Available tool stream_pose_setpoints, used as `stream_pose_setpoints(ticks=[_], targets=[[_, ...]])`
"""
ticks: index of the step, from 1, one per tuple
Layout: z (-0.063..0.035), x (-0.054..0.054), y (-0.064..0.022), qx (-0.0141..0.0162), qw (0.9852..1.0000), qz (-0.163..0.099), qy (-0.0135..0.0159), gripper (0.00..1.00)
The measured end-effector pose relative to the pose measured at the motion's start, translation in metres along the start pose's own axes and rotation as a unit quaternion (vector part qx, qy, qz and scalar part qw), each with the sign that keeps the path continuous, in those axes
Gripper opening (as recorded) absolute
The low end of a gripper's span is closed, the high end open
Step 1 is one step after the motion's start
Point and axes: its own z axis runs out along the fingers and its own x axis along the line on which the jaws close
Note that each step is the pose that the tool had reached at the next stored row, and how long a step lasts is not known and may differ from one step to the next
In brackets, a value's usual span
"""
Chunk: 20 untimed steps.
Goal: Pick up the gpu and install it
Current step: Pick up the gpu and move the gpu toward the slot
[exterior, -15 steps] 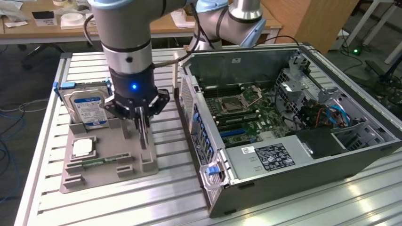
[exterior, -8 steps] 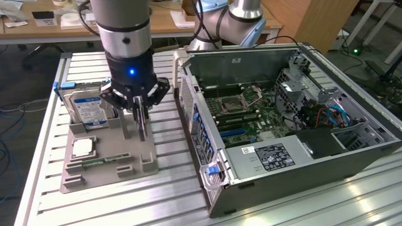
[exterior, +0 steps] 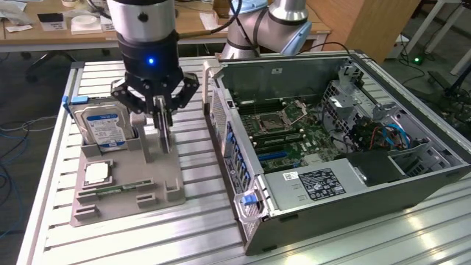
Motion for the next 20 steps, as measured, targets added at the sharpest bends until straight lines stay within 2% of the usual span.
stream_pose_setpoints(ticks=[16,17,20], targets=[[-0.0721,-0.002,0.0028,-0.0003,1.0,0.0,0.0,0.28],[-0.075,-0.002,0.0029,-0.0004,1.0,0.0,0.0,0.28],[-0.0755,-0.002,0.0029,-0.0004,1.0,0.0,-0.0001,0.28]])
